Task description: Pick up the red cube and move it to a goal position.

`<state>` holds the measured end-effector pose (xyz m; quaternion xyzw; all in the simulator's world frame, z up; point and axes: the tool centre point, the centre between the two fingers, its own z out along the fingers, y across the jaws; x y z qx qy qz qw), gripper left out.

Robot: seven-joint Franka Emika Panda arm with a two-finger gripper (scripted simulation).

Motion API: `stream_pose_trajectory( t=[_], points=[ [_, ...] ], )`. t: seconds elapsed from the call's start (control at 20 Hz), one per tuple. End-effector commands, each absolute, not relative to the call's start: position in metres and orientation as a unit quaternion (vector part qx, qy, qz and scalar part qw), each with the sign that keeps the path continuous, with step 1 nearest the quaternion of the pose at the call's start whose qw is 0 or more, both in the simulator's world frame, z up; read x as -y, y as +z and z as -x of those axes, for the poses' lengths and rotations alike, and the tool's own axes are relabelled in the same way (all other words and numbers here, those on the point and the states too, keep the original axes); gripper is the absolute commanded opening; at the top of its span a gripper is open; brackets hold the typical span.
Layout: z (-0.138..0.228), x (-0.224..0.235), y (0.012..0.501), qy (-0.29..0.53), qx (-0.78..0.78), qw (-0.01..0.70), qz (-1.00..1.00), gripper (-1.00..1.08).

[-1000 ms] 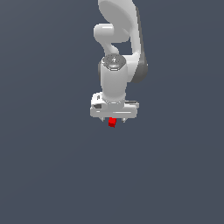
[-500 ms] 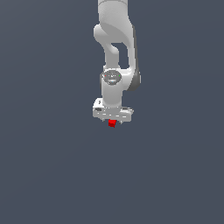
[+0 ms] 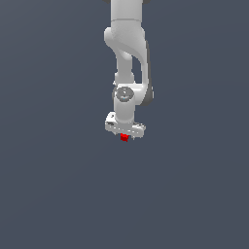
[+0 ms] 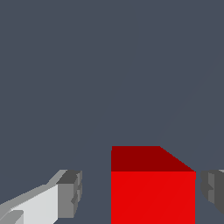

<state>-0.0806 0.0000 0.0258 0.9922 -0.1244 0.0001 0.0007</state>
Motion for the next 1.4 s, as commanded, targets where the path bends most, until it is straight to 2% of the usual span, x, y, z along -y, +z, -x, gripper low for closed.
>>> stream_pose_trajectory(
  t=[0.0, 0.35, 0.4, 1.0, 1.35],
  points=[
    [0.083, 0.000, 0.020, 0.000, 0.129, 0.001, -0.992, 1.00],
    [0.082, -0.001, 0.020, 0.000, 0.129, 0.000, -0.992, 1.00],
    [0.082, -0.001, 0.020, 0.000, 0.129, 0.000, -0.992, -1.00],
    [0.082, -0.001, 0.021, 0.000, 0.129, 0.000, -0.992, -1.00],
    [0.066, 0.000, 0.034, 0.000, 0.129, 0.000, -0.992, -1.00]
  ],
)
